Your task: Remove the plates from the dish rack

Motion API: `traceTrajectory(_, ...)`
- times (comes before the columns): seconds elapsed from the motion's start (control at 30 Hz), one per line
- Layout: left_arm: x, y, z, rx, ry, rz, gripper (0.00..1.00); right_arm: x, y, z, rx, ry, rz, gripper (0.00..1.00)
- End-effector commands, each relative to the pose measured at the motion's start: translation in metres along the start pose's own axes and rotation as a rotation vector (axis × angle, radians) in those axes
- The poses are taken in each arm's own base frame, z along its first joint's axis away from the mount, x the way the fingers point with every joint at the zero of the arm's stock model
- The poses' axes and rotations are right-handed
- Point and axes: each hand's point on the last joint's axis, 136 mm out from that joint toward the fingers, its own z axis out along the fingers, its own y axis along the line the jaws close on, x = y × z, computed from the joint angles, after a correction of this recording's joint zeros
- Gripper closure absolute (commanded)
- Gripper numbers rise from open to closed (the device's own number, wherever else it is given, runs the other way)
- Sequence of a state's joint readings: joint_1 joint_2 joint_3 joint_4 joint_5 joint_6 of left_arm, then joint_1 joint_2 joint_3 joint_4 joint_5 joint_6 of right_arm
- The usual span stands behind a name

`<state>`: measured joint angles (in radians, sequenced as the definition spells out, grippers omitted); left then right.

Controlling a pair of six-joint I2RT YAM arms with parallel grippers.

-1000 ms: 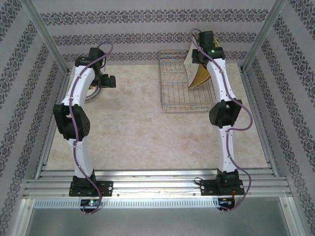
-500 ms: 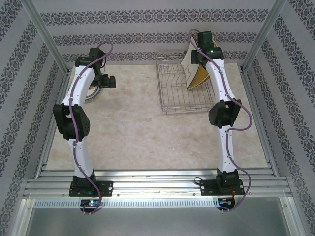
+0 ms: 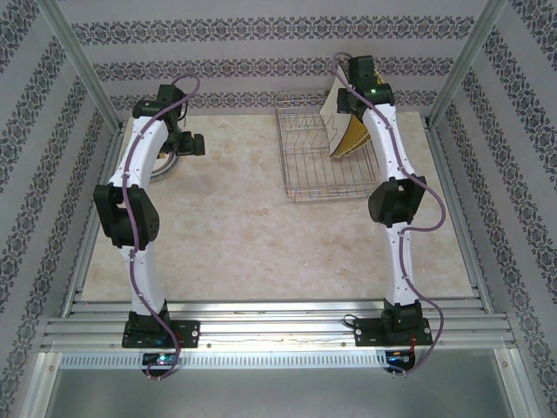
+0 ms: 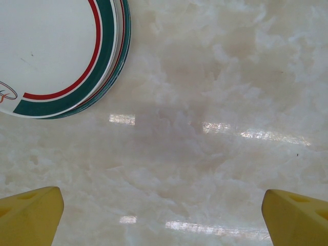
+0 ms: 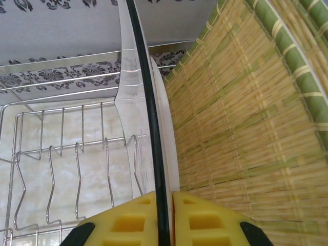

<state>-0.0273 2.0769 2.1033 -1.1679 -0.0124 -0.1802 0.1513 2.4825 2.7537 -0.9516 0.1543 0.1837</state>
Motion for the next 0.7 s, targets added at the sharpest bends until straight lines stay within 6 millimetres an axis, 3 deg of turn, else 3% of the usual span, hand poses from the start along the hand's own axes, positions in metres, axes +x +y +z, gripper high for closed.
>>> traceTrajectory(0.0, 0.0, -0.002, -0.012, -0.013, -0.012, 0.003, 0.0, -0.034, 0.03, -0.054, -0.085, -0.113, -0.025, 1.0)
traceTrajectory(0.4, -0.001, -0.001, -0.014, -0.014, -0.019, 0.003, 0.0, -0.071, 0.017, -0.115, -0.013, -0.251, -0.03, 1.0)
traceTrajectory(0.67, -0.001, -0.002, -0.01, -0.011, -0.015, 0.002, 0.0, -0.084, 0.012, -0.145, 0.033, -0.312, -0.062, 1.0)
